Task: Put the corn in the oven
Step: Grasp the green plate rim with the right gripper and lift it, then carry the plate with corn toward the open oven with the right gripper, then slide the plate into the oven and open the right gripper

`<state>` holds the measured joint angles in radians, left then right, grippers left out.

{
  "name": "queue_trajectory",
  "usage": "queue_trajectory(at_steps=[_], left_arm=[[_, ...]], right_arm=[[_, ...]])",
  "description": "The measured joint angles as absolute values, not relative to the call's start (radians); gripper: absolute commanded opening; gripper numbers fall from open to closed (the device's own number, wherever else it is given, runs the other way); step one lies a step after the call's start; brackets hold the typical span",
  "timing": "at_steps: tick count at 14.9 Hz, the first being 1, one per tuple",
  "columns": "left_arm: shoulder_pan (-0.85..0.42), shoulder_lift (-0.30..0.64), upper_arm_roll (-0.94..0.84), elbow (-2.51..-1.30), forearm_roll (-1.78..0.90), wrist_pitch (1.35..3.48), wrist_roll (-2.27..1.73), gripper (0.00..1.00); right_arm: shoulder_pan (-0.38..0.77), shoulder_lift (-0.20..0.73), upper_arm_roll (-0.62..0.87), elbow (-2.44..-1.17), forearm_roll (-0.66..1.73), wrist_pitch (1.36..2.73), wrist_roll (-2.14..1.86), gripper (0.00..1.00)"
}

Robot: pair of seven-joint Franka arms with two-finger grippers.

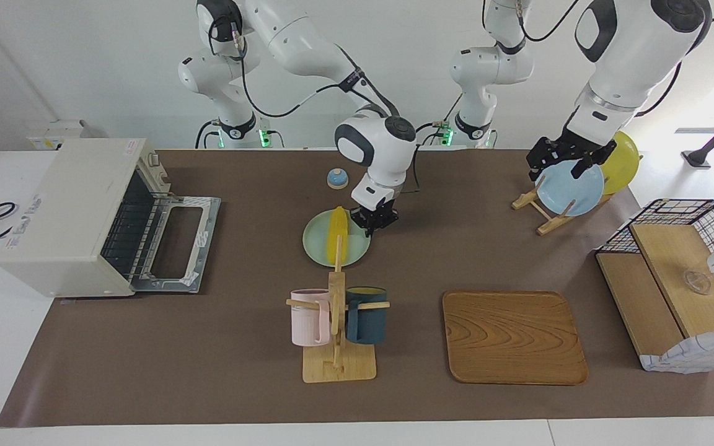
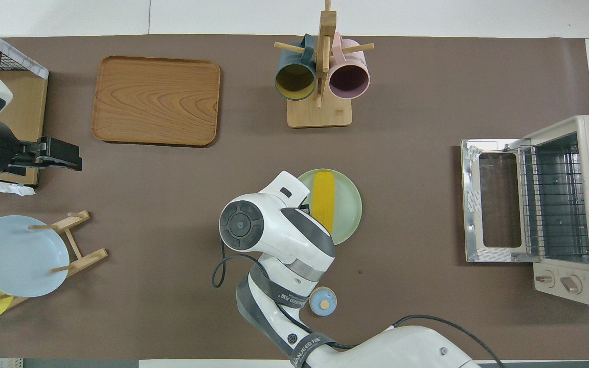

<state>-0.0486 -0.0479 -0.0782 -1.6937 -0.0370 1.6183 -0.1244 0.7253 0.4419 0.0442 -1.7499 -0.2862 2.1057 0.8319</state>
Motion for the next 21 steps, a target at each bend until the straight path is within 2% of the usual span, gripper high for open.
queue_trajectory(at_steps=[4, 7, 9, 12, 14, 21], left_arm=[[-0.049, -0.043, -0.081, -1.628, -0.037, 1.523, -0.123, 1.0], [-0.049, -0.04, -0.081, -1.617, -0.037, 1.519, -0.123, 1.0], [-0.048, -0.034, -0.081, -1.617, -0.037, 1.519, -0.123, 1.0], [-0.048, -0.03, -0.08, -1.617, -0.037, 1.52, -0.123, 1.0], [-0.048, -0.03, -0.08, -1.617, -0.037, 1.52, -0.123, 1.0], [-0.048, -0.03, -0.08, -1.614, -0.037, 1.519, -0.123, 1.0]], right_arm=[[0.711, 0.436, 0.042, -1.657, -0.324, 1.934, 0.759, 0.0], [0.648, 0.411, 0.038, -1.651, -0.327, 1.883, 0.696, 0.0], [0.559, 0.36, 0.036, -1.693, -0.327, 1.878, 0.596, 0.0], [0.406, 0.245, 0.034, -1.818, -0.327, 1.885, 0.44, 0.0], [0.344, 0.181, 0.034, -1.898, -0.326, 1.89, 0.39, 0.0], [0.172, 0.102, 0.033, -2.044, -0.326, 1.891, 0.26, 0.0]])
